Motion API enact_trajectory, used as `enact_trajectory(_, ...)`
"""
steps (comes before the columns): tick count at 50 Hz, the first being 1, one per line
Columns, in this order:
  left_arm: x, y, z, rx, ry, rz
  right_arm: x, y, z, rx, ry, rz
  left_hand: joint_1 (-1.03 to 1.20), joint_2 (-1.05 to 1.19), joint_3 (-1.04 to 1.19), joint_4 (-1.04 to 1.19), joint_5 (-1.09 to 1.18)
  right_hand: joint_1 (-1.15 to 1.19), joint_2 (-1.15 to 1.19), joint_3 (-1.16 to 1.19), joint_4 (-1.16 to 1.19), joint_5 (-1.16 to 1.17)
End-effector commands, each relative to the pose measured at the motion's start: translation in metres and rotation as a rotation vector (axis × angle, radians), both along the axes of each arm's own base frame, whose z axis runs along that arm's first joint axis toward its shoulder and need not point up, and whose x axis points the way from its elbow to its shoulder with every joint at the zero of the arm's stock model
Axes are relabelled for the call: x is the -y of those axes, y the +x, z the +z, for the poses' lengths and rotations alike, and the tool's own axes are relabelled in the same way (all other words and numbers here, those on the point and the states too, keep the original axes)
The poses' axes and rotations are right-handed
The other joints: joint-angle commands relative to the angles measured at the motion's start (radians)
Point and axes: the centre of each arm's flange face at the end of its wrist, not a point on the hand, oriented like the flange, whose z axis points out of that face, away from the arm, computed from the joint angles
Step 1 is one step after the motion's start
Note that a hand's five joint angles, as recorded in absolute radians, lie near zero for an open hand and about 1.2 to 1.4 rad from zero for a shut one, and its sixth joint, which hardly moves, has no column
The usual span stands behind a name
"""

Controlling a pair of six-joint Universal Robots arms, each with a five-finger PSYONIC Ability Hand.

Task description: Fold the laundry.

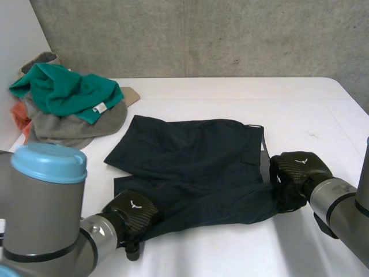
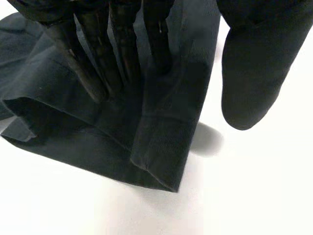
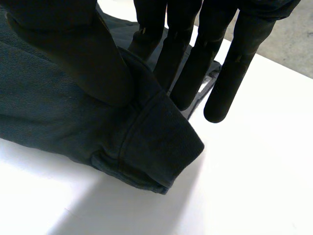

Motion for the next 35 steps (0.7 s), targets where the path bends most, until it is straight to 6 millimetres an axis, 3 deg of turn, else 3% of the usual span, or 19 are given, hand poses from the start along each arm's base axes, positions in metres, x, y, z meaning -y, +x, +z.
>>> enact_trajectory(1, 0.004, -0.011, -0.004, 0.007, -0.053, -0.005, -0.004, 0.0, 0.0, -0.014, 0.008, 0.015, 0.86, 0.863, 0.864, 0.863, 0.864, 0.276, 0.207, 0.202, 0.2, 0.199)
enact_trajectory(6, 0.011, -0.003, -0.005, 0.046, -0.1, 0.067, -0.023, 0.0, -0.004, -0.161, 0.037, 0.158, 0.86, 0.864, 0.864, 0.863, 0.864, 0.276, 0.207, 0.202, 0.2, 0.199)
enact_trajectory(10, -0.014, 0.008, -0.008, 0.141, -0.045, 0.0, -0.053, -0.012, -0.011, -0.419, 0.103, 0.409, 0.86, 0.864, 0.864, 0.863, 0.864, 0.276, 0.207, 0.202, 0.2, 0.199)
enact_trajectory(14, -0.052, 0.021, -0.008, 0.253, 0.091, -0.136, -0.077, -0.03, -0.016, -0.636, 0.2, 0.667, 0.86, 0.864, 0.864, 0.863, 0.864, 0.276, 0.207, 0.202, 0.2, 0.199)
enact_trajectory(17, -0.06, 0.021, -0.005, 0.261, 0.129, -0.166, -0.076, -0.031, -0.016, -0.652, 0.2, 0.683, 0.86, 0.864, 0.864, 0.863, 0.864, 0.276, 0.207, 0.202, 0.2, 0.199)
enact_trajectory(19, -0.054, 0.016, 0.0, 0.237, 0.107, -0.157, -0.064, -0.025, -0.016, -0.617, 0.161, 0.633, 0.86, 0.864, 0.864, 0.863, 0.864, 0.276, 0.207, 0.202, 0.2, 0.199)
enact_trajectory(21, -0.043, 0.011, 0.005, 0.218, 0.064, -0.135, -0.055, -0.02, -0.014, -0.581, 0.13, 0.588, 0.86, 0.864, 0.864, 0.863, 0.864, 0.276, 0.207, 0.202, 0.2, 0.199)
enact_trajectory(25, -0.003, 0.0, 0.023, 0.174, -0.067, -0.045, -0.028, -0.006, -0.009, -0.483, 0.035, 0.49, 0.86, 0.864, 0.864, 0.863, 0.864, 0.276, 0.207, 0.202, 0.2, 0.199)
enact_trajectory(26, 0.016, -0.006, 0.032, 0.149, -0.13, -0.015, -0.017, 0.001, -0.006, -0.448, -0.016, 0.457, 0.86, 0.864, 0.864, 0.863, 0.864, 0.276, 0.207, 0.202, 0.2, 0.199)
enact_trajectory(29, 0.048, -0.017, 0.047, 0.09, -0.24, 0.019, 0.002, 0.012, 0.001, -0.402, -0.116, 0.41, 0.86, 0.864, 0.864, 0.863, 0.864, 0.276, 0.207, 0.202, 0.2, 0.199)
enact_trajectory(30, 0.07, -0.025, 0.058, 0.052, -0.313, 0.035, 0.019, 0.017, 0.005, -0.382, -0.189, 0.363, 0.86, 0.864, 0.864, 0.863, 0.864, 0.276, 0.207, 0.202, 0.2, 0.199)
enact_trajectory(35, 0.135, -0.053, 0.074, -0.03, -0.516, 0.069, 0.07, 0.029, 0.011, -0.342, -0.386, 0.204, 0.86, 0.864, 0.864, 0.863, 0.864, 0.276, 0.207, 0.202, 0.2, 0.199)
